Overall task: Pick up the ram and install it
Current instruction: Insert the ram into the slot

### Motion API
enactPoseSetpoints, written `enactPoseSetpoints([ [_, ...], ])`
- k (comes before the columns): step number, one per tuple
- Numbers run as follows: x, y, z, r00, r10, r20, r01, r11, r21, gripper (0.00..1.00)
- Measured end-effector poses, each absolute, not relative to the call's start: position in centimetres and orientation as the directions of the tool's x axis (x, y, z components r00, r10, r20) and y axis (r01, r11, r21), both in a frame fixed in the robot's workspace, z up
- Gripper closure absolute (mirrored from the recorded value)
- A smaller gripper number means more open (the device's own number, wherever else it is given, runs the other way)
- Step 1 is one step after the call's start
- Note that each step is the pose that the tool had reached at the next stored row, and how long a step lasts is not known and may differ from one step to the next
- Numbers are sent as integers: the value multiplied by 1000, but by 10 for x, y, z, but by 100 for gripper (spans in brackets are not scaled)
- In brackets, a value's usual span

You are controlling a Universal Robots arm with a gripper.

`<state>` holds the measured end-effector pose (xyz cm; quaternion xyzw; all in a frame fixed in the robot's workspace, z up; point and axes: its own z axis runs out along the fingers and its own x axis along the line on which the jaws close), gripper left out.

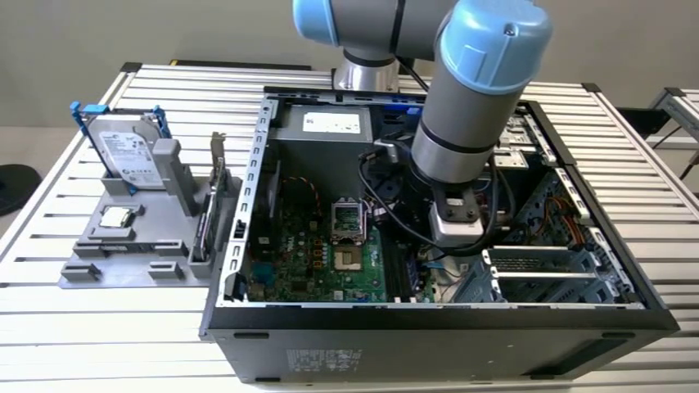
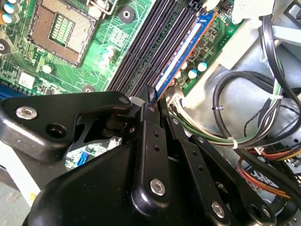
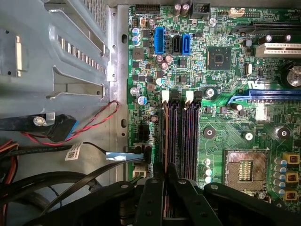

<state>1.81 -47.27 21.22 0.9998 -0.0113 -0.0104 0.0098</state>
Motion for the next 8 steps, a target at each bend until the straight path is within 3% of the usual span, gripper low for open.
enactPoseSetpoints([
  [8, 18, -473, 210, 999, -28, -21, -28, -999, 17, 100],
])
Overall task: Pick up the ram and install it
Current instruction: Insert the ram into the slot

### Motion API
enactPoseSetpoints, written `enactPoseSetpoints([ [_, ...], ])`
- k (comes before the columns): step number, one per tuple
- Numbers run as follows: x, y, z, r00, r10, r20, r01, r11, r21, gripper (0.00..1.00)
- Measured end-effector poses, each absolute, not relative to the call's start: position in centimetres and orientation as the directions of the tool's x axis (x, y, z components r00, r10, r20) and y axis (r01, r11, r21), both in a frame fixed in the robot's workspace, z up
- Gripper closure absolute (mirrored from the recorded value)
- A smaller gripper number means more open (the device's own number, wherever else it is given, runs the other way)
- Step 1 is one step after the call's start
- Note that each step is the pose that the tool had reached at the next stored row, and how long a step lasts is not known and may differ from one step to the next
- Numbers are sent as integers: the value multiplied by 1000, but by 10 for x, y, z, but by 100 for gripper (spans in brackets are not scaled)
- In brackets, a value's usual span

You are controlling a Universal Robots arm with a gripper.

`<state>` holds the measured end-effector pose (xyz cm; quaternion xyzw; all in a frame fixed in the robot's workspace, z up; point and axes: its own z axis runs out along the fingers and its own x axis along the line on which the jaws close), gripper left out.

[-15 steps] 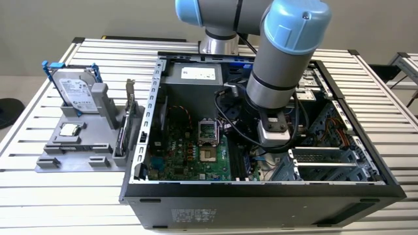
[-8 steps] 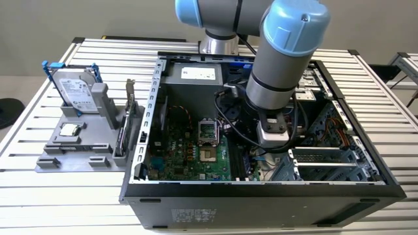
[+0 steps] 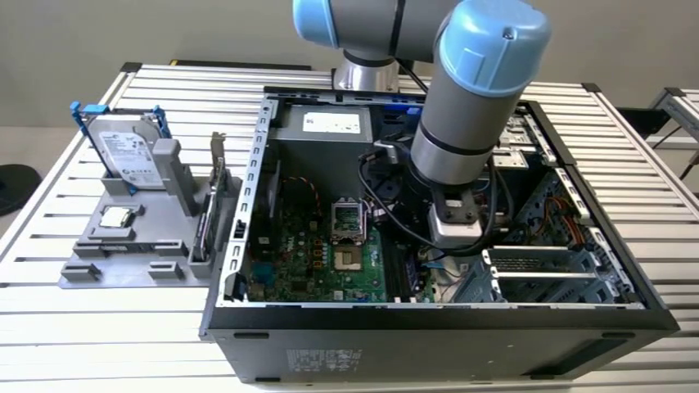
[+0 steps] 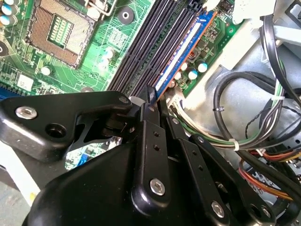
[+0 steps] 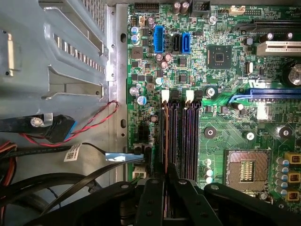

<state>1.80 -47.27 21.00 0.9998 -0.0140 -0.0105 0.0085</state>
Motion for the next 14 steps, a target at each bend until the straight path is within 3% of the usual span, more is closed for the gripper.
enactPoseSetpoints([
  [14, 18, -473, 209, 999, -29, -22, -29, -999, 16, 100],
])
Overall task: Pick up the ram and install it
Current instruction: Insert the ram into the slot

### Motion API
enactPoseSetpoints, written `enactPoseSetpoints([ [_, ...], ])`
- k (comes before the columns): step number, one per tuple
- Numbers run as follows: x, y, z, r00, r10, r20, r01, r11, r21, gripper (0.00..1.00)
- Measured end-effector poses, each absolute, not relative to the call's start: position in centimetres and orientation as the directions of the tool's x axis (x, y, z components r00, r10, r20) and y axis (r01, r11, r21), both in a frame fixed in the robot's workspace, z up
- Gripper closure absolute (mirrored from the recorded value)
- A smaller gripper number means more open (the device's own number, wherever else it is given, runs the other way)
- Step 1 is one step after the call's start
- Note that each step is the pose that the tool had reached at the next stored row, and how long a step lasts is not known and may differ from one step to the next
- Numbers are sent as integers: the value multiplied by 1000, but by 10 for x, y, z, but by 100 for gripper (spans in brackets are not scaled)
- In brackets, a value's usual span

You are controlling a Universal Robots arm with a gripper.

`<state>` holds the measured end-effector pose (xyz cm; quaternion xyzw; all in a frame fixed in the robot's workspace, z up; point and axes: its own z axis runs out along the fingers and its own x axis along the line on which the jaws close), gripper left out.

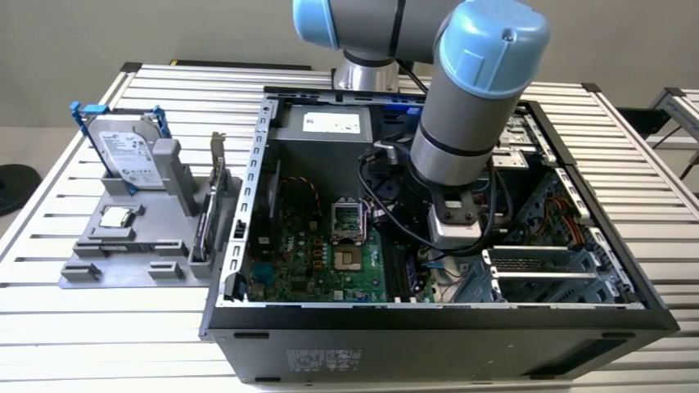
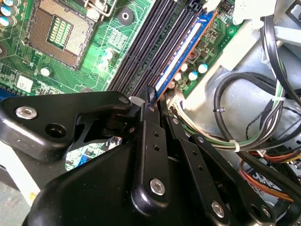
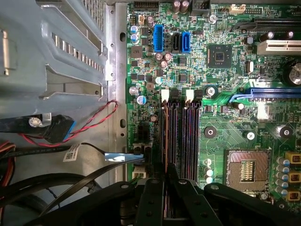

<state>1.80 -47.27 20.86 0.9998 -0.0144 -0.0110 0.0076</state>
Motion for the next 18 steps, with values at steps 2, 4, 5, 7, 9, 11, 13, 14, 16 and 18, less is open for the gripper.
enactPoseSetpoints([
  [2, 18, -473, 208, 999, -29, -23, -28, -999, 16, 100],
  [4, 18, -473, 208, 999, -29, -24, -28, -999, 16, 100],
  [5, 18, -473, 208, 999, -29, -24, -28, -999, 16, 100],
  [7, 18, -473, 208, 999, -29, -24, -28, -999, 16, 100],
  [9, 18, -473, 208, 999, -29, -24, -28, -999, 16, 100],
  [11, 18, -473, 208, 999, -29, -24, -28, -999, 16, 100],
  [13, 18, -473, 208, 999, -29, -24, -28, -999, 16, 100],
  [14, 18, -473, 207, 999, -29, -24, -28, -999, 16, 100],
  [16, 18, -472, 207, 999, -29, -24, -28, -999, 14, 0],
  [18, 18, -473, 207, 999, -29, -24, -28, -999, 15, 0],
])
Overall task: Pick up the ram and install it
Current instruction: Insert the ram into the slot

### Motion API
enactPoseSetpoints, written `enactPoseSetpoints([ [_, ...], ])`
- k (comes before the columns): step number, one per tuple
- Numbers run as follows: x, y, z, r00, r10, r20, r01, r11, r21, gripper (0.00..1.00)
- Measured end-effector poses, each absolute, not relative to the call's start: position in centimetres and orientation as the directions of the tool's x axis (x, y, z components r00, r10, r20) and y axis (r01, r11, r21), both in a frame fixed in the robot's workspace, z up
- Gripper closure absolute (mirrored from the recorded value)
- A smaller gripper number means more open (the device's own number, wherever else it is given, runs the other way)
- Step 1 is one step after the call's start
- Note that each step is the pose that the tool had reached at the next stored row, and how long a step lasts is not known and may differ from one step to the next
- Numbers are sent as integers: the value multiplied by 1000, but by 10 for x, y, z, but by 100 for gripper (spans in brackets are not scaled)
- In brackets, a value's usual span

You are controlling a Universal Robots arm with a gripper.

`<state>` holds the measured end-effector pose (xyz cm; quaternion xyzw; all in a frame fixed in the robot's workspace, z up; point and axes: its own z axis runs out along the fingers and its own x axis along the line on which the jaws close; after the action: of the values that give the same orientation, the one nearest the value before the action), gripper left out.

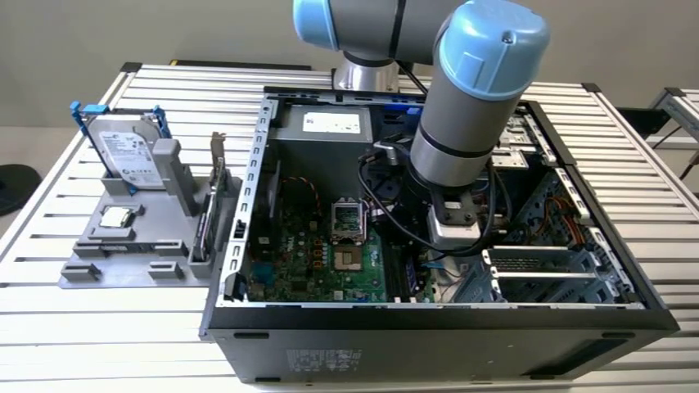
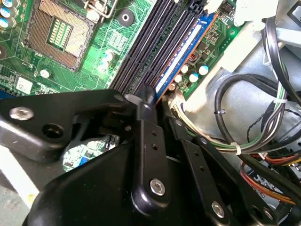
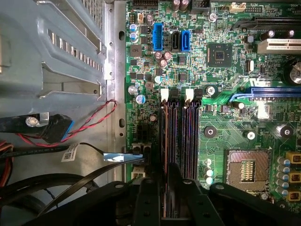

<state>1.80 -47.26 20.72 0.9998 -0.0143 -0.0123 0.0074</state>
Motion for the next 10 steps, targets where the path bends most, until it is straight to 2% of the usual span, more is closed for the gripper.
enactPoseSetpoints([
  [10, 18, -473, 207, 999, -29, -24, -28, -999, 16, 0],
])
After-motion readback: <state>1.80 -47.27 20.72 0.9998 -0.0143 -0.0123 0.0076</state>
